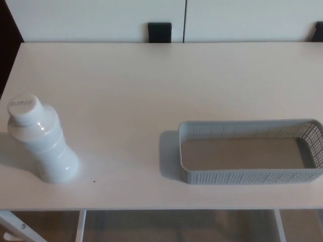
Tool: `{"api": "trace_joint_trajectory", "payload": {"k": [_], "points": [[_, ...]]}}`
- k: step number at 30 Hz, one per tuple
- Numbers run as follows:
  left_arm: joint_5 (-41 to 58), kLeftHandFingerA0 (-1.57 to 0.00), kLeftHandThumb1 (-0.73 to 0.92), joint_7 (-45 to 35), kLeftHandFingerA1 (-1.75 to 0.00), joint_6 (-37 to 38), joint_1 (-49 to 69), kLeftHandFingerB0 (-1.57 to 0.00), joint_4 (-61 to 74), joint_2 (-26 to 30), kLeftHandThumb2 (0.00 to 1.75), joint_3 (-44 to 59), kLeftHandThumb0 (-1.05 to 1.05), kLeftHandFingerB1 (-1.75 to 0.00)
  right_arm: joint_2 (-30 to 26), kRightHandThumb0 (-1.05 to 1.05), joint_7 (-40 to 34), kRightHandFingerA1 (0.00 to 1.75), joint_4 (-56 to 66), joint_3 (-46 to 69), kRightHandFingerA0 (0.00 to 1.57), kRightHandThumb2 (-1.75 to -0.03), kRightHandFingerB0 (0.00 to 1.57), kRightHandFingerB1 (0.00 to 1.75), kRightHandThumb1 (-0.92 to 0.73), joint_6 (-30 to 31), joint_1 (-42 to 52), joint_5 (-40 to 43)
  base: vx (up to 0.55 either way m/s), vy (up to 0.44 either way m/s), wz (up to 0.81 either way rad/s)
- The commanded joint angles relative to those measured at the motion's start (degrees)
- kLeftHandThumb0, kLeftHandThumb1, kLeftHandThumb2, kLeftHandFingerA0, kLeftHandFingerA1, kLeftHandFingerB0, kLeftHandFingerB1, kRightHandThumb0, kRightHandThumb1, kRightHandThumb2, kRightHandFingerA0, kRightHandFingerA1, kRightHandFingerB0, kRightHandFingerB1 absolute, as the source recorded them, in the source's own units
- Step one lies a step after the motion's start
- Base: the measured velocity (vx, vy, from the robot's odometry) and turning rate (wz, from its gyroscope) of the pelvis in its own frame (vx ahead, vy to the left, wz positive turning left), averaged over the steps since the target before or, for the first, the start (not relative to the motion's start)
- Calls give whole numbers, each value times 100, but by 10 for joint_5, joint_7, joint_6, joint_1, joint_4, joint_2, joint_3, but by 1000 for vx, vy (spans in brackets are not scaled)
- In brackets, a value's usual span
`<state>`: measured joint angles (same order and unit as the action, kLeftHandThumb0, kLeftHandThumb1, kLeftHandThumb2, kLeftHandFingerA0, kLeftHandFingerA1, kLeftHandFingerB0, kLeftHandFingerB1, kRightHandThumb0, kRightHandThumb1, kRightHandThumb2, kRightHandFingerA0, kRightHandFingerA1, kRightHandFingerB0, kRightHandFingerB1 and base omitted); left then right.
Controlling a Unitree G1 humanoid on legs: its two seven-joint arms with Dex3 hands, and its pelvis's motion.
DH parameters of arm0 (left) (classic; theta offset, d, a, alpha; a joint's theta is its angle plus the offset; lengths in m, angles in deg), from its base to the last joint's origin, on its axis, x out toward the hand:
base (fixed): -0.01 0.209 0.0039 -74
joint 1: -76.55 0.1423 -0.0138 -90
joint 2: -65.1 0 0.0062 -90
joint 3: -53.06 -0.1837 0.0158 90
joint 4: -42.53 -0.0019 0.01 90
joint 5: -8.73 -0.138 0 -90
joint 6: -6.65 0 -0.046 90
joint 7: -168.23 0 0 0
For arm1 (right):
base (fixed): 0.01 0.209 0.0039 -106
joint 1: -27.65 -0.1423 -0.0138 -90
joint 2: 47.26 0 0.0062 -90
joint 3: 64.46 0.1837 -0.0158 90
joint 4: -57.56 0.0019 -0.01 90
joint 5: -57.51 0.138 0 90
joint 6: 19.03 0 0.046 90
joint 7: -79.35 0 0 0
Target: The robot walk up to a desk on which a bottle is kept on the left hand side and a container is kept on the right hand side. The robot uses its left hand to pick up the bottle and places it in the container.
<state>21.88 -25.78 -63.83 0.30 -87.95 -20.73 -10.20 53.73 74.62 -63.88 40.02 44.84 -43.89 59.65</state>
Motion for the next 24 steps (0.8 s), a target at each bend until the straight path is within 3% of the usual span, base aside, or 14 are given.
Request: {"api": "trace_joint_trajectory", "payload": {"k": [1,8,9,11,12,14,15,16,18,19,20,21,22,24], "points": [[214,-29,56,-56,-53,-139,8,-13,92,79,56,168,-46,-33,-28,-10,74,91,115,36,39,-131,2,63,-52,37,100,81,0,0,0],[241,-37,40,-21,-64,-155,-54,-15,194,128,76,218,-61,-46,-27,-9,73,81,108,51,31,-126,1,60,-53,42,116,86,0,0,0],[240,-43,51,-9,-62,-163,-64,-24,230,135,56,215,-62,-38,-24,-5,75,77,107,53,26,-124,0,59,-57,40,121,89,0,0,0],[250,-36,39,-6,-65,-183,-78,-15,305,144,78,204,-66,-48,-21,-7,79,78,105,56,28,-125,1,60,-56,33,129,93,0,0,0],[249,-35,51,-23,-64,-185,-87,-17,338,151,55,191,-65,-40,-18,-9,77,80,116,55,30,-126,1,60,-56,32,137,90,0,0,0],[247,-33,43,-48,-62,-197,-101,-18,377,167,54,163,-72,-43,-18,-10,75,79,128,54,30,-125,3,61,-53,30,145,84,0,0,0],[247,-25,34,-55,-62,-208,-108,-15,401,175,75,147,-69,-49,-18,-7,73,79,134,54,30,-125,2,60,-54,34,148,82,0,0,0],[248,-15,36,-67,-56,-217,-126,-12,428,180,54,119,-65,-44,-17,-13,74,79,133,55,29,-127,2,61,-55,32,148,83,0,0,0],[238,-10,29,-77,-55,-230,-163,-7,473,181,67,63,-68,-48,-16,-12,78,81,125,57,32,-127,2,62,-53,25,145,89,0,0,0],[231,-4,-1,-76,-54,-246,-178,0,496,179,71,33,-34,-52,-11,-9,78,82,129,58,32,-127,2,62,-51,27,146,95,0,0,0],[223,-4,0,-76,-53,-249,-184,0,503,176,71,19,-34,-52,-9,-11,76,83,130,58,32,-130,0,61,-51,24,146,96,0,0,0],[207,-12,33,-79,-48,-250,-194,-5,509,169,52,-4,-62,-31,-6,-15,75,82,129,58,31,-127,0,61,-46,22,146,94,0,0,0],[192,-3,0,-83,-53,-245,-201,0,508,159,71,-21,-33,-51,-6,-17,75,82,134,56,31,-128,0,61,-48,24,150,93,0,0,0],[158,-4,3,-87,-52,-237,-213,0,507,138,72,-61,-33,-51,-5,-15,77,81,149,52,33,-128,3,61,-53,31,159,90,0,0,0]]}}
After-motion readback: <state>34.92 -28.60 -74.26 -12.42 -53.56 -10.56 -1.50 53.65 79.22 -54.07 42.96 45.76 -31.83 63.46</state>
